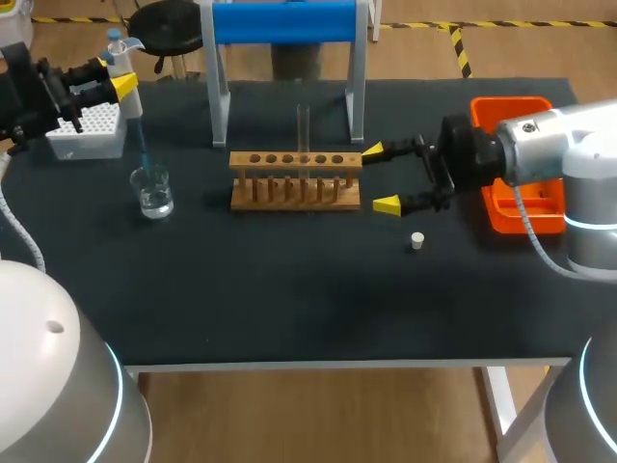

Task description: Invert the test tube, pick up the pipette, mount the tip to pipette, aspirate from beaker and dispense into the tube, eject the tip, return the pipette, and cap with the stopper.

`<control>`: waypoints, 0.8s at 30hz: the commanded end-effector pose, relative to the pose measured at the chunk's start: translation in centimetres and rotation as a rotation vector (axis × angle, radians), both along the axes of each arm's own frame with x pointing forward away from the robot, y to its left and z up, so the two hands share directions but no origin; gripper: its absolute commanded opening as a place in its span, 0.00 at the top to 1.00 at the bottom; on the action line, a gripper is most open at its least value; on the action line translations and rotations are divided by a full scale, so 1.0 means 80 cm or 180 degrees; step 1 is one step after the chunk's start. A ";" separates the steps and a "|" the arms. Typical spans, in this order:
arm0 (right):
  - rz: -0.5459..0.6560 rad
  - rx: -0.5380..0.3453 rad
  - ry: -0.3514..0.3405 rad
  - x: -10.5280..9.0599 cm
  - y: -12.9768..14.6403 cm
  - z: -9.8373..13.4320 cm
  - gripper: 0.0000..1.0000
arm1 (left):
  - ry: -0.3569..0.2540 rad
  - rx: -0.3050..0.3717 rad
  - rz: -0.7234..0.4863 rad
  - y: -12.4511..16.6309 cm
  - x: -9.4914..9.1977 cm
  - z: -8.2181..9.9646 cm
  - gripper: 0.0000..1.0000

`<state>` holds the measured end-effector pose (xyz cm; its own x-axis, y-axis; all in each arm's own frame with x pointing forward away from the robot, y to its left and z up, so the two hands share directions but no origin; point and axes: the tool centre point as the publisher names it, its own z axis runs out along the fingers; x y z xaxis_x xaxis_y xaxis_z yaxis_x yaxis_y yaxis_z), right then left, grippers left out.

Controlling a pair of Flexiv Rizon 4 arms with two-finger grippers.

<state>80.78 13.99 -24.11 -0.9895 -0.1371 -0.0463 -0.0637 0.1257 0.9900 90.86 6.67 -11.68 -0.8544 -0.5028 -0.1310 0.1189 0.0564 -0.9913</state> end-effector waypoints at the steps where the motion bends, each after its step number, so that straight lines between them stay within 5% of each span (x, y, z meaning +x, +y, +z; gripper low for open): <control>1: 0.0005 -0.0007 0.0000 0.000 -0.001 0.000 0.00 | -0.0004 -0.0003 0.0001 0.000 0.000 0.000 1.00; 18: 0.0005 -0.0007 0.0000 0.000 -0.001 0.000 0.00 | -0.0004 -0.0003 0.0001 0.000 0.000 0.000 1.00; 24: -0.0045 -0.0149 -0.0020 -0.006 0.033 0.003 0.00 | -0.0004 -0.0003 0.0001 0.000 0.000 0.000 1.00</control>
